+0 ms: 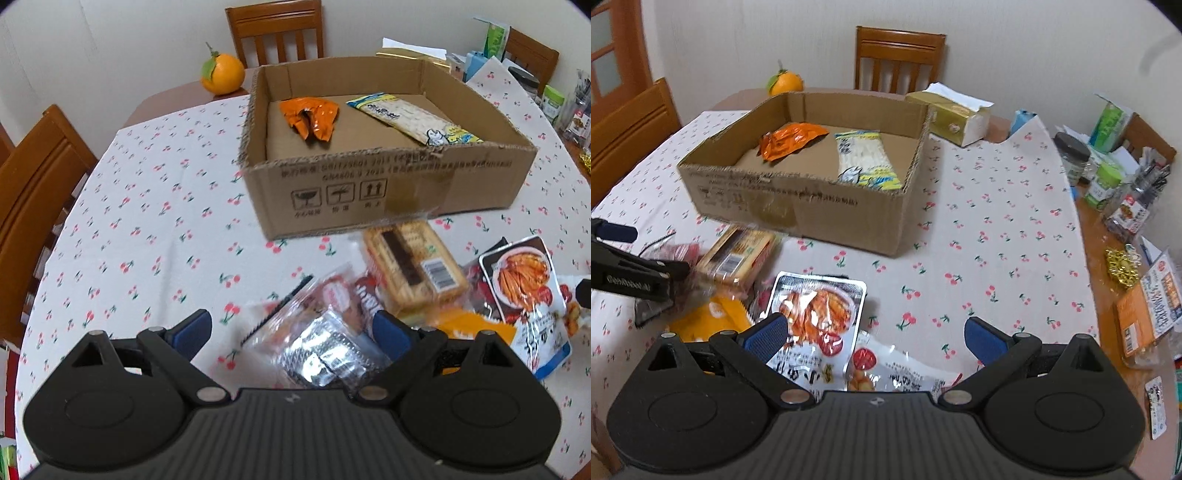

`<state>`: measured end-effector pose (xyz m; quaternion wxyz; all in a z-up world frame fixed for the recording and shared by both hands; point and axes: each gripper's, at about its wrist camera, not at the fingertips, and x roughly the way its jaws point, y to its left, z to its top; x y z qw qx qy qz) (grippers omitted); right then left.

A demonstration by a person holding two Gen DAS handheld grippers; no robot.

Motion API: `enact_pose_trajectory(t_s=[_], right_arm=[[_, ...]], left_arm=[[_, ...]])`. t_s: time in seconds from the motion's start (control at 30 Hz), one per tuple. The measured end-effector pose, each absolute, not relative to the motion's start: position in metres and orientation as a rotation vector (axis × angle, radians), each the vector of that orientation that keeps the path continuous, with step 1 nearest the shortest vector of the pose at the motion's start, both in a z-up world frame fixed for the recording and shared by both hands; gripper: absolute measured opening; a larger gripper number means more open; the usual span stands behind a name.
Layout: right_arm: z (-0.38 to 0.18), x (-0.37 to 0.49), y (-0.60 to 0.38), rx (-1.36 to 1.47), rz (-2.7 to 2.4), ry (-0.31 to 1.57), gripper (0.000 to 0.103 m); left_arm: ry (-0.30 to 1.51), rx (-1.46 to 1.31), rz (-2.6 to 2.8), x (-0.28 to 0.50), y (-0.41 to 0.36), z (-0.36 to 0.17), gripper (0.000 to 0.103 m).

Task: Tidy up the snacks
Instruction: 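Move both tools back to the snacks, left toward silver bag, right toward white pouch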

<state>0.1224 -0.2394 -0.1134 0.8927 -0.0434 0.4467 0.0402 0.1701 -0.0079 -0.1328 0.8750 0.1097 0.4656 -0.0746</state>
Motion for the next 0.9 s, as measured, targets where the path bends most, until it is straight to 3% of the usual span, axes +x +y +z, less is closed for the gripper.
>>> enact_pose_trajectory(t_s=[0.57,0.9], right_arm=[[-0.151,0.144,-0.263,-0.034,0.379,1.042,0.103],[-0.159,0.113,-0.251,-0.051,0.434,1.151,0.103]], left_arm=[[1.023,0.183,-0.111,0.138,0.011,-0.132,0.094],[1.033,0.155,-0.154,0.128,0.013,-0.134,0.094]])
